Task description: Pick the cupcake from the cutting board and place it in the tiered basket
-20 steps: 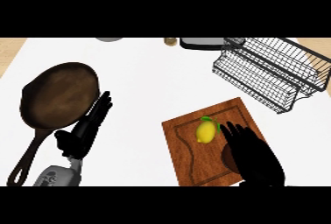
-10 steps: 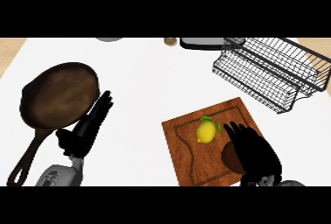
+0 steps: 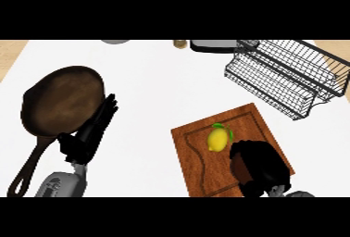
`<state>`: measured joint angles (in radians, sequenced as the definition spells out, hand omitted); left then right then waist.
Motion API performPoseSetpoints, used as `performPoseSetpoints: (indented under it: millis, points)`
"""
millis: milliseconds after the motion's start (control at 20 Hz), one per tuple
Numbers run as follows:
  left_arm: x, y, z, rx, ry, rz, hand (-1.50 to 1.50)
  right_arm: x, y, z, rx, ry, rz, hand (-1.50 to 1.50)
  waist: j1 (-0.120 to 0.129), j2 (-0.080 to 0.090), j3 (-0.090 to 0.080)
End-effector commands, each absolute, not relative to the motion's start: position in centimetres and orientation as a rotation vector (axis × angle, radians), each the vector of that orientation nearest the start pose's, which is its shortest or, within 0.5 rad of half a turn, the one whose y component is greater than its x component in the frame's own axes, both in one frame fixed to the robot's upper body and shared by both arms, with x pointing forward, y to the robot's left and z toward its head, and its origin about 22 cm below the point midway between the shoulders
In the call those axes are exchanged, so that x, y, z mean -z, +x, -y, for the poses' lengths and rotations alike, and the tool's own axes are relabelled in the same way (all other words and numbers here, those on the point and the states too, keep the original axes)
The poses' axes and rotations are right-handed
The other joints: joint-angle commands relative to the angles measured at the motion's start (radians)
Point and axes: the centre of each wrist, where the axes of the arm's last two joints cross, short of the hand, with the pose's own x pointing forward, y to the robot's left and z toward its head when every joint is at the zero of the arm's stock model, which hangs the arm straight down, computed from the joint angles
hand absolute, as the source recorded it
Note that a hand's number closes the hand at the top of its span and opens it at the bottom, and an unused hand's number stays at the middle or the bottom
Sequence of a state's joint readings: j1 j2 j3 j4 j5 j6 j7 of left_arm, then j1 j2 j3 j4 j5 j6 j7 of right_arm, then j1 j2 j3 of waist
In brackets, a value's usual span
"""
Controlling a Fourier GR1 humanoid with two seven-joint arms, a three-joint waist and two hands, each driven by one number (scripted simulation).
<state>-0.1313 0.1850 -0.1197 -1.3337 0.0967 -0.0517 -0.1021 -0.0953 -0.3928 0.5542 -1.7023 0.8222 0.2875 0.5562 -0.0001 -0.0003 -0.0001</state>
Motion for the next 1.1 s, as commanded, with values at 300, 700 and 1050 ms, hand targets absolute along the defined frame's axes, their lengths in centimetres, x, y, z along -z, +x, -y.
performPoseSetpoints:
  millis: [300,700,1050]
  points:
    - [1.9,27.0,-22.5,0.235,-0.082,1.532,0.0,-4.5,22.3,18.7,-1.349,-0.739,1.115,1.5,-0.002,-0.001,0.0]
    - [2.7,25.5,-25.8,0.15,0.005,1.517,0.0,-4.6,21.6,36.1,-0.75,-1.175,0.667,1.5,-0.102,-0.009,0.003]
    - [1.7,26.3,-25.5,0.173,-0.025,1.517,0.0,-10.1,17.8,42.3,-0.377,-1.181,0.978,1.5,-0.075,-0.014,0.0]
